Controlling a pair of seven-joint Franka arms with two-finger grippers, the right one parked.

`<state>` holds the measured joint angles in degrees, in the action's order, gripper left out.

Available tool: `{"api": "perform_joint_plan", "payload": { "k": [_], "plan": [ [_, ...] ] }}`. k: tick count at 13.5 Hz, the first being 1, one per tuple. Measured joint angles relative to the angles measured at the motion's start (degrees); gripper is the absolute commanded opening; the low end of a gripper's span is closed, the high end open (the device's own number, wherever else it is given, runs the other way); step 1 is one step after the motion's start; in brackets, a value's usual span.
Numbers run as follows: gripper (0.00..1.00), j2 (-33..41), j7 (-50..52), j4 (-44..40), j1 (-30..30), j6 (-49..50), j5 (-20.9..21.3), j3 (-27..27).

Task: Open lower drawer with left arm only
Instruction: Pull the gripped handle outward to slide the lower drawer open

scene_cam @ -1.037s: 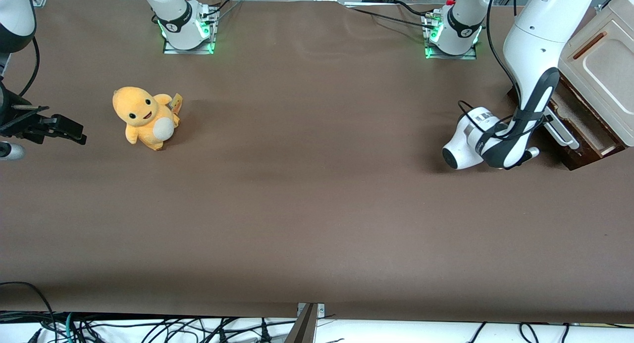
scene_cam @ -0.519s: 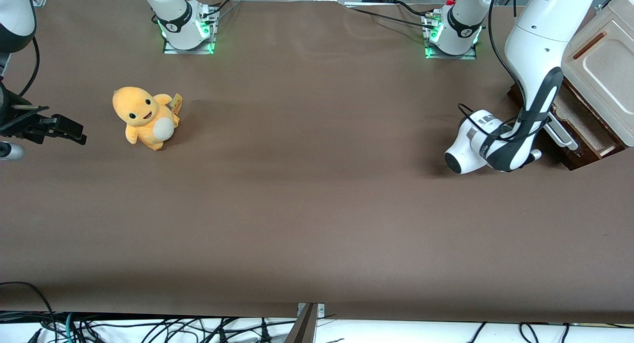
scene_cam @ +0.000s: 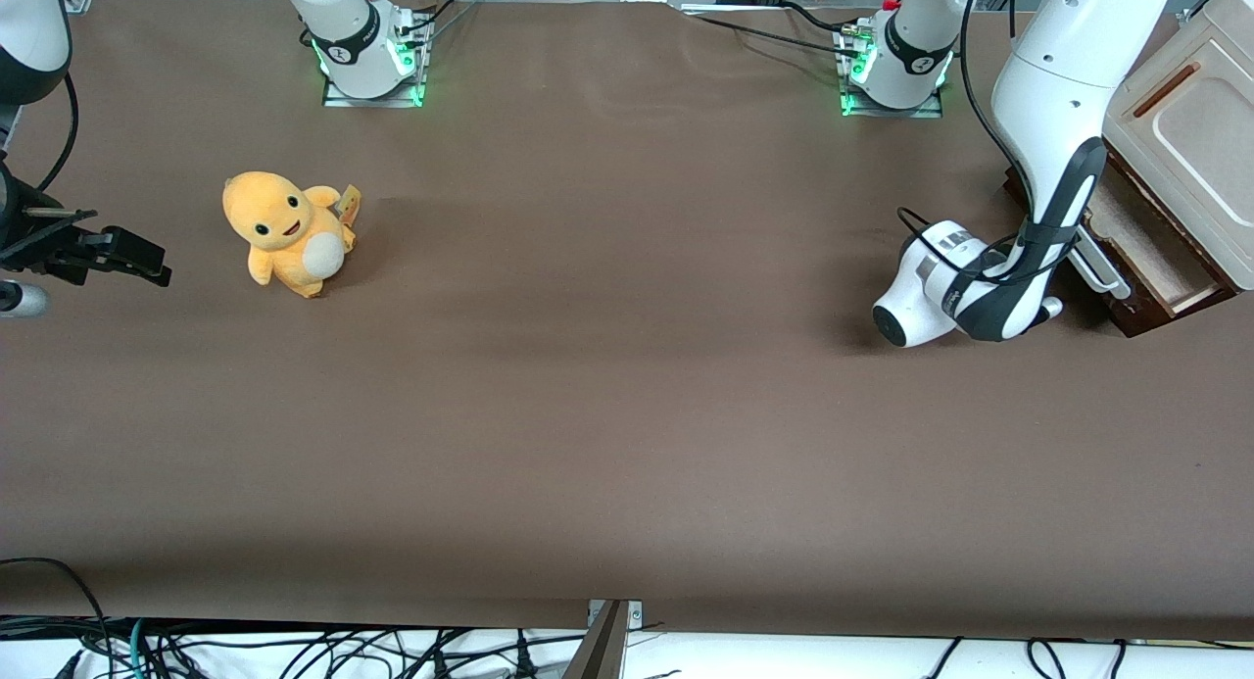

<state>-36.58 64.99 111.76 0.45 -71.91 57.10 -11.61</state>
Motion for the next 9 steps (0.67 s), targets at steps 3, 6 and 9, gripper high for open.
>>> {"api": "perform_joint_plan", "payload": {
  "k": [3, 6, 9],
  "plan": [
    [0.01, -0.2, 0.1, -0.2, -0.3, 0.0, -0.1, 0.1],
    [0.01, -0.3, 0.1, -0.8, -0.7, 0.0, -0.7, 0.1],
    [0.01, -0.5, 0.1, -1.3, -1.0, 0.1, -1.1, 0.1]
  ]
}}
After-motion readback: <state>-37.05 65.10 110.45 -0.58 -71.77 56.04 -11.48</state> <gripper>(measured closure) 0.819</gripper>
